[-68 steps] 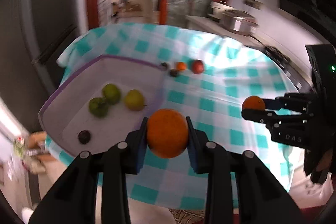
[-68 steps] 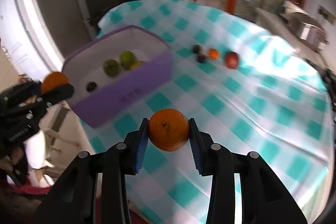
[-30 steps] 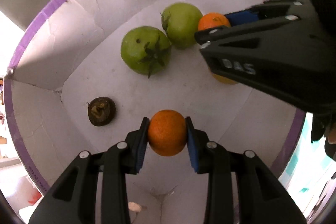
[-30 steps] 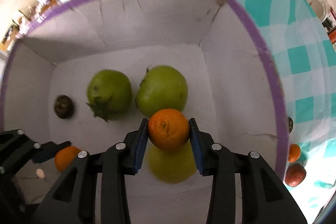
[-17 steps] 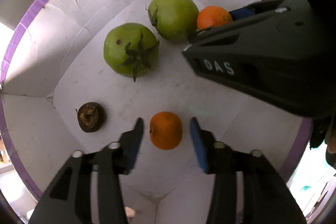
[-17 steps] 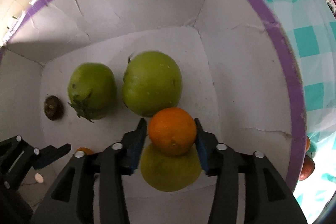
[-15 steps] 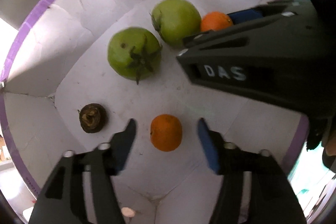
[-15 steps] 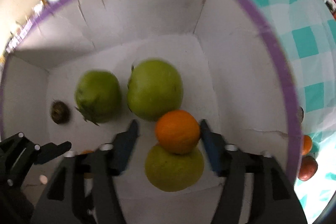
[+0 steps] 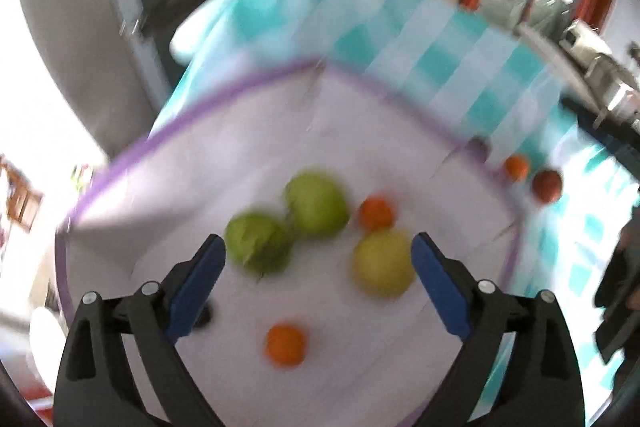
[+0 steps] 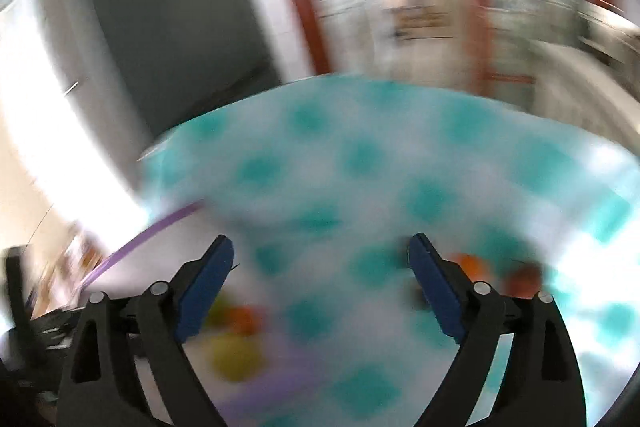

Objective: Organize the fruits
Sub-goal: 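Grasp the red apple with the right tool while the left tool approaches the brown fruit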

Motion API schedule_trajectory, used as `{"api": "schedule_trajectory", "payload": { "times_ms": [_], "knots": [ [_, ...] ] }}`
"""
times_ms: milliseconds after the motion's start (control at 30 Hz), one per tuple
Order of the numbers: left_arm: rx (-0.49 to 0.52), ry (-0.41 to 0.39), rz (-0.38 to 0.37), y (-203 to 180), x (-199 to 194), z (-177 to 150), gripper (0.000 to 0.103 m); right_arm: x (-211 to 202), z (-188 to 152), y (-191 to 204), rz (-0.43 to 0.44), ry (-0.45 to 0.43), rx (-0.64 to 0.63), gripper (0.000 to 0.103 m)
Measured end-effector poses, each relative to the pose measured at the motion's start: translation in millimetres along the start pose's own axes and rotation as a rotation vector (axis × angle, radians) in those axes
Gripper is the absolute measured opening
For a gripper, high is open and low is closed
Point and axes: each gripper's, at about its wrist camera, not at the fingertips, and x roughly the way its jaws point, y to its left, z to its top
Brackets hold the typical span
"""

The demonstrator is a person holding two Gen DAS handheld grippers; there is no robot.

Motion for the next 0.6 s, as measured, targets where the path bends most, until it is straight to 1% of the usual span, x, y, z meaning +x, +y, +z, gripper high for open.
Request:
{"api": "schedule_trajectory", "payload": {
  "times_ms": [33,67,100,133,167,200,267,333,367,400,467,500,567,600],
  "knots": [
    [0.03,-0.05,-0.015,-11.3,-8.2,10.5,0.096,3.0,-7.7,-32.1,-0.111,-0.006,0.055,0.087],
    [0.051,-0.081,-0.021,-22.6,-12.9,15.6,0.099,7.9,-14.7,-58.1,-0.189,0.011,0.094,0.087],
    [0.073,-0.114,-0.032,-38.2,-11.3,19.6,0.101,11.6,-21.7,-76.9,-0.232,0.035,0.12,0.087],
    [0.093,-0.141,-0.059,-56.8,-12.6,27.2,0.101,21.9,-32.0,-100.3,-0.286,0.08,0.147,0.087],
    [0.111,-0.153,-0.095,-74.5,-8.0,31.2,0.101,28.8,-38.8,-117.5,-0.316,0.112,0.157,0.087],
    [0.133,-0.157,-0.136,-93.5,-10.6,35.0,0.101,34.0,-42.5,-128.5,-0.328,0.133,0.154,0.087],
    [0.173,-0.153,-0.179,-120.8,-10.8,39.3,0.101,52.6,-50.9,-143.5,-0.339,0.197,0.107,0.087],
    [0.25,-0.133,-0.238,-159.9,-1.5,42.5,0.101,66.3,-54.3,-144.4,-0.317,0.227,0.054,0.087],
    [0.295,-0.123,-0.249,-178.1,2.6,43.1,0.101,73.1,-54.0,-141.3,-0.302,0.235,0.025,0.087],
    [0.345,-0.109,-0.247,-195.0,9.3,41.1,0.101,83.9,-52.9,-138.4,-0.296,0.249,-0.017,0.087],
    [0.43,-0.079,-0.234,-225.0,25.4,32.4,0.101,102.9,-51.1,-132.8,-0.319,0.259,-0.08,0.086],
    [0.469,-0.068,-0.225,-240.9,33.5,30.1,0.101,110.9,-49.0,-131.6,-0.32,0.264,-0.107,0.083],
    [0.507,-0.043,-0.218,-242.9,48.3,16.2,0.101,122.2,-52.0,-129.8,-0.333,0.285,-0.134,0.079],
    [0.516,-0.023,-0.224,-246.4,56.6,12.8,0.101,126.7,-52.2,-131.0,-0.341,0.292,-0.148,0.074]
  ]
}}
